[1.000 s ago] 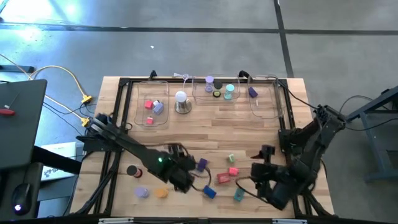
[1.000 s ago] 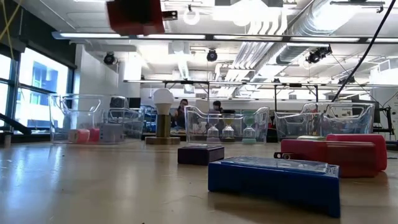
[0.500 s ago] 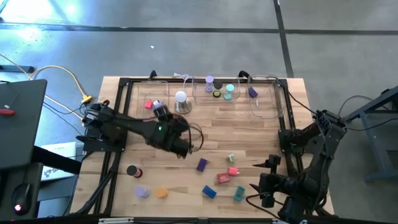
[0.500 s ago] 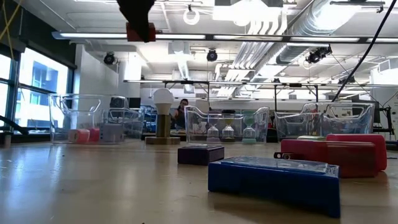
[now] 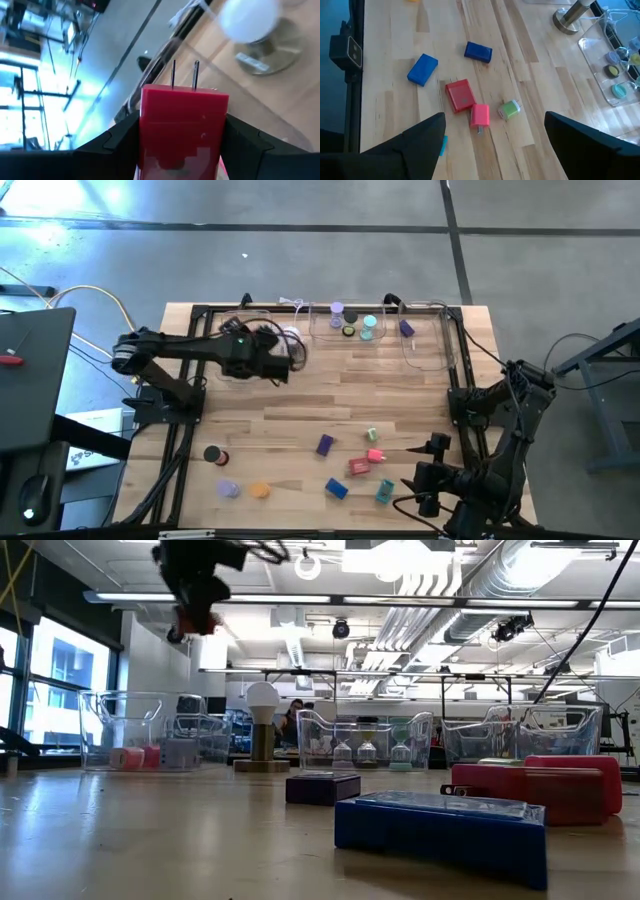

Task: Pick & Place Office items
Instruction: Put the left red charger adapter into the left transparent bin, then put the light blue digital clock into the right transparent bin

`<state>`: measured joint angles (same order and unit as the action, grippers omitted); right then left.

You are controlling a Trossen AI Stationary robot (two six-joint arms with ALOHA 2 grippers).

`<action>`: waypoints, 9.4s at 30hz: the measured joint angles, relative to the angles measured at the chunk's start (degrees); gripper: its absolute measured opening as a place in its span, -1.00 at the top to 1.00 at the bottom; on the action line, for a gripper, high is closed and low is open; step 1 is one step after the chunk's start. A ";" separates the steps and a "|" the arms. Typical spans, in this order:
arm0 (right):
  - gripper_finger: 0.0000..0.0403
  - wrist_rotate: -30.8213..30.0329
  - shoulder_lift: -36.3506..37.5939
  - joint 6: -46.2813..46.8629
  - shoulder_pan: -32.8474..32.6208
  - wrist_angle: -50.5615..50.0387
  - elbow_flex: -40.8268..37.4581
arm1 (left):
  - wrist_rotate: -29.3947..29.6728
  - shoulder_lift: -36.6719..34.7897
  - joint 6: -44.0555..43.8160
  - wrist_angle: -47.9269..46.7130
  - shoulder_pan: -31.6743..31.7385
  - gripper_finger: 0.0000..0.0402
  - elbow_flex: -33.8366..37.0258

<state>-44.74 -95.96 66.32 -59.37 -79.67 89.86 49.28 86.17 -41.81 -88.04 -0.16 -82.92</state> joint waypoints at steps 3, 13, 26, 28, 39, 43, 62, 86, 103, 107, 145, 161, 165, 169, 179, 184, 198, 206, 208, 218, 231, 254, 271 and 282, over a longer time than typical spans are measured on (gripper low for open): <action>-0.64 -0.01 0.00 0.12 0.00 0.43 0.00 | -1.15 -4.01 0.59 5.23 1.94 -0.04 6.40; -0.64 -0.28 0.00 0.12 0.58 1.10 0.00 | -15.17 -9.60 10.34 26.59 10.14 -0.04 21.01; -0.64 -0.29 0.00 -0.08 0.59 1.08 0.00 | -28.08 -9.57 10.97 39.13 17.58 -0.06 30.25; -0.64 -0.29 0.00 -0.10 0.59 1.08 0.00 | -28.49 -9.57 10.46 39.65 18.19 -0.06 30.81; -0.64 -0.29 0.00 0.08 0.59 1.34 0.02 | -31.41 -9.55 10.54 45.17 18.45 -0.07 34.92; -0.64 -0.31 0.00 -0.01 0.66 1.32 0.02 | -31.42 -8.47 10.54 45.87 18.49 -0.07 35.55; -0.64 -0.29 0.02 -0.11 0.66 1.28 0.02 | -34.23 -5.75 10.56 48.46 18.49 -0.08 35.52; -0.64 -0.29 0.02 -0.14 0.66 1.23 0.04 | -37.94 -7.11 14.05 47.50 21.25 -0.42 35.12; -0.64 -0.34 0.04 -6.92 0.66 1.77 0.04 | -31.14 -18.79 12.27 40.86 14.58 -0.42 31.24; -0.64 -0.33 0.00 -8.09 0.59 3.88 0.04 | -32.05 -20.45 8.77 40.86 10.84 -0.42 31.23; -0.64 30.67 -0.17 -58.15 9.62 25.62 -15.65 | -30.93 -19.02 1.22 57.08 -10.23 -0.43 31.24; -0.64 40.63 -2.78 -74.05 17.86 35.56 -16.02 | -31.08 -15.35 -0.72 58.40 -10.64 -0.43 31.31; -0.64 45.36 -5.98 -74.17 17.11 37.04 -16.01 | -30.98 -14.82 -2.59 58.72 -11.12 -0.43 31.32; -0.64 48.00 -8.60 -74.56 16.13 37.10 -16.02 | -30.81 -14.65 -3.50 58.95 -11.66 -0.42 31.31; -0.64 46.31 -11.15 -80.20 17.14 37.10 -16.00 | -28.05 -14.65 -8.19 59.22 -13.89 -0.42 31.28; -0.64 47.13 -13.64 -80.04 17.75 37.95 -15.96 | -27.84 -14.65 -8.85 59.24 -15.16 -0.43 31.28; -0.37 51.31 -16.02 -83.48 21.66 39.41 -16.02 | -27.82 -13.92 -8.82 59.50 -16.95 -0.43 31.31; 0.04 52.70 -16.02 -85.52 22.30 39.17 -16.02 | -27.76 -13.95 -7.74 59.75 -16.92 -0.43 31.31; 0.09 54.33 -16.02 -85.54 22.36 38.86 -16.02 | -27.74 -13.95 -7.72 59.85 -16.92 -0.43 31.31; 0.14 56.54 -18.74 -85.04 22.72 39.38 -15.73 | -27.76 -13.95 -7.63 59.81 -16.92 -0.43 31.31; 0.41 61.21 -20.52 -86.10 24.24 39.64 -15.80 | -27.83 -13.95 -7.10 60.00 -17.29 -0.43 31.31; 0.41 46.12 -10.93 -70.65 20.87 25.84 -16.22 | -27.80 -13.95 -6.17 60.03 -17.27 -0.43 31.31; 0.41 15.02 8.52 -45.70 28.81 -9.58 -16.13 | -27.78 -13.95 -5.58 60.13 -17.27 -0.43 31.31; 0.41 0.96 22.18 -33.24 53.73 -10.08 -16.02 | -26.17 -13.95 -5.63 60.82 -17.27 -0.43 31.39</action>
<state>-43.79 -73.79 33.08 -5.64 -89.74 73.84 23.11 72.23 -47.43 -27.22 -17.43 -51.53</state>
